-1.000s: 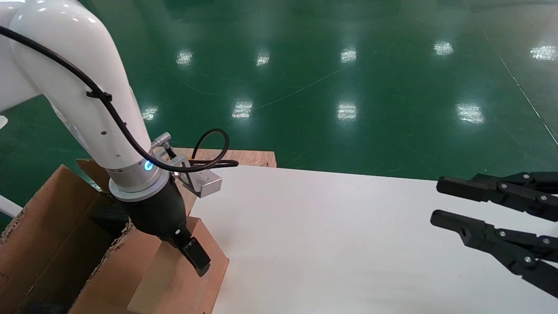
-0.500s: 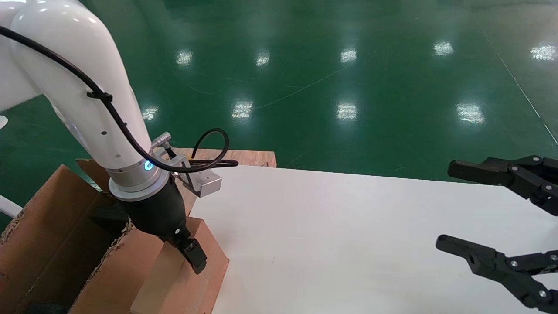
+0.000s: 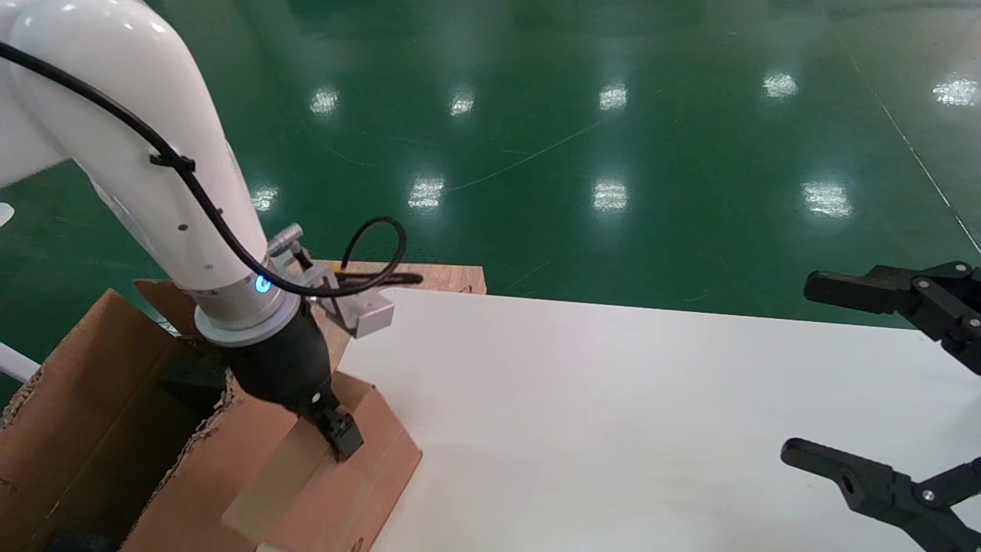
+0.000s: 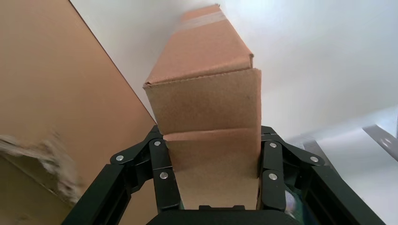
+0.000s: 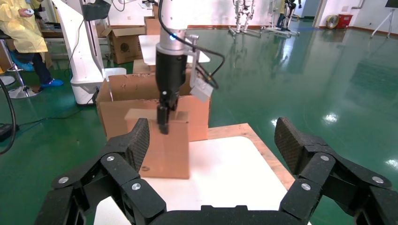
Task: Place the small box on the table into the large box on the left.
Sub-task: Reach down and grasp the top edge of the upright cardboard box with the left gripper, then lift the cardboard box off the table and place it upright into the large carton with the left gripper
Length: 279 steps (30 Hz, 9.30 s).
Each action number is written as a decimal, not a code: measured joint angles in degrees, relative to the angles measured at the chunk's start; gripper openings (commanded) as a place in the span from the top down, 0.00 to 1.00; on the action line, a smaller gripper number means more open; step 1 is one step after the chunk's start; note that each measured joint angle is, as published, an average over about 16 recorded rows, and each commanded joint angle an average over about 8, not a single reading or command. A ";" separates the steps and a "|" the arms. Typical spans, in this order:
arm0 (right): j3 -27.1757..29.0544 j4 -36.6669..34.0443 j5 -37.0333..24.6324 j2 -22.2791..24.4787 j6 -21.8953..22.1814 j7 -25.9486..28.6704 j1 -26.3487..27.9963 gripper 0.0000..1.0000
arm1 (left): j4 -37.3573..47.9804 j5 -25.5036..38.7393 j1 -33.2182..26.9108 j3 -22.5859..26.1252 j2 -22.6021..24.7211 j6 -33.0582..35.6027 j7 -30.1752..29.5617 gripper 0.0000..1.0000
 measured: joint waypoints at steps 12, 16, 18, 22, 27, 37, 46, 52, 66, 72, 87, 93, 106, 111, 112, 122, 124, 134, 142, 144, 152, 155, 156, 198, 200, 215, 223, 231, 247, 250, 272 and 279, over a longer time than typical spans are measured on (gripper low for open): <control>-0.01 0.00 0.00 0.00 0.00 0.00 0.00 0.00 | 6.90 3.70 -11.13 -7.64 -1.25 -8.54 13.91 1.00; -0.01 0.00 0.00 0.00 0.00 0.00 0.00 0.00 | 11.75 4.69 -15.60 -9.68 -2.23 -9.20 18.69 1.00; -0.01 0.00 0.01 0.00 0.00 0.00 0.00 0.00 | 14.17 5.15 -17.69 -10.29 -2.75 -8.69 21.15 1.00; -0.01 0.00 0.01 0.00 0.00 -0.01 0.00 0.00 | 18.38 6.01 -21.44 -10.69 -4.04 -5.97 26.32 1.00; -0.01 0.00 0.01 0.00 0.00 -0.01 0.00 0.00 | 22.40 7.87 -25.54 -9.70 -5.89 -1.07 32.07 1.00; -0.02 0.00 0.01 0.01 0.00 -0.01 0.01 0.00 | 26.40 11.37 -29.86 -2.07 -9.95 5.41 34.81 1.00; -0.02 0.00 0.01 0.01 0.01 -0.01 0.01 0.00 | 26.89 8.54 -29.01 7.38 -12.51 5.64 29.39 1.00; -0.02 0.00 0.02 0.01 0.01 -0.01 0.01 0.00 | 27.99 5.30 -28.89 11.28 -13.08 5.38 28.06 1.00; -0.03 0.00 0.02 0.01 0.01 -0.02 0.01 0.00 | 33.16 -0.29 -33.65 18.98 -14.47 5.89 34.08 1.00; -0.03 0.00 0.02 0.01 0.01 -0.02 0.01 0.00 | 31.81 -3.45 -33.90 24.10 -14.92 5.80 34.58 1.00; -0.04 0.00 0.03 0.01 0.01 -0.02 0.01 0.00 | 28.39 -6.49 -29.16 32.89 -14.88 2.99 31.00 1.00; -0.04 0.00 0.03 0.02 0.01 -0.02 0.01 0.00 | 30.73 -6.52 -25.60 33.75 -14.27 1.55 30.95 1.00; -0.05 0.00 0.03 0.02 0.02 -0.02 0.01 0.00 | 38.92 -8.78 -16.68 33.62 -12.35 -0.21 34.25 1.00; -0.05 0.00 0.03 0.02 0.02 -0.03 0.01 0.00 | 42.05 -9.69 -13.13 33.31 -11.46 -1.39 36.02 1.00; -0.05 0.00 0.03 0.02 0.02 -0.03 0.01 0.00 | 42.64 -9.88 -12.46 33.22 -11.26 -1.65 36.41 1.00; -0.06 0.00 0.04 0.02 0.02 -0.03 0.02 0.00 | 48.37 -11.97 -6.77 32.18 -9.34 -2.88 40.10 1.00; -0.06 0.00 0.04 0.02 0.02 -0.03 0.02 0.00 | 49.54 -12.40 -5.80 31.99 -9.02 -2.79 40.65 1.00; -0.06 0.00 0.04 0.02 0.02 -0.03 0.02 0.00 | 56.05 -14.15 -1.31 31.34 -7.56 -2.15 42.56 1.00; -0.06 0.00 0.04 0.02 0.02 -0.03 0.02 0.00 | 61.23 -15.14 1.57 30.81 -6.36 -2.14 44.40 1.00; -0.07 0.00 0.04 0.02 0.02 -0.03 0.02 0.00 | 62.34 -15.38 2.17 30.67 -6.09 -2.08 44.94 1.00; -0.07 0.00 0.05 0.03 0.02 -0.03 0.02 0.00 | 65.96 -16.29 4.33 30.12 -5.34 -1.64 46.93 1.00; -0.07 0.00 0.05 0.03 0.02 -0.03 0.02 0.00 | 67.08 -16.59 5.11 29.95 -5.18 -1.50 47.48 1.00; -0.07 0.00 0.05 0.03 0.03 -0.04 0.02 0.00 | 67.44 -16.69 5.37 29.89 -5.13 -1.47 47.64 1.00; -0.09 0.00 0.06 0.03 0.03 -0.04 0.02 0.00 | 73.74 -20.32 10.98 27.49 -5.12 -1.50 52.94 1.00; -0.09 0.00 0.06 0.03 0.03 -0.04 0.02 0.00 | 73.84 -20.42 11.05 27.42 -5.02 -1.49 53.20 1.00; -0.10 0.00 0.07 0.04 0.04 -0.05 0.03 0.00 | 75.37 -19.79 11.96 27.86 -4.90 -2.05 52.67 1.00; -0.10 0.00 0.07 0.04 0.04 -0.05 0.03 0.00 | 75.76 -19.12 12.59 28.33 -5.48 -2.72 52.44 1.00; -0.10 0.00 0.07 0.04 0.04 -0.05 0.03 0.00 | 75.78 -18.65 13.52 28.65 -6.10 -3.49 52.13 1.00; -0.11 0.00 0.08 0.04 0.04 -0.05 0.03 0.00 | 75.45 -19.04 13.90 28.37 -6.82 -2.44 52.01 1.00; -0.11 0.00 0.08 0.04 0.04 -0.06 0.03 0.00 | 75.48 -19.05 13.77 28.36 -7.08 -1.73 51.91 1.00; -0.12 0.00 0.08 0.05 0.05 -0.06 0.03 0.00 | 76.08 -18.94 15.51 28.45 -8.51 -3.75 50.22 1.00; -0.12 -0.01 0.09 0.05 0.05 -0.06 0.03 0.00 | 76.13 -19.09 16.00 28.33 -8.68 -5.59 49.93 0.57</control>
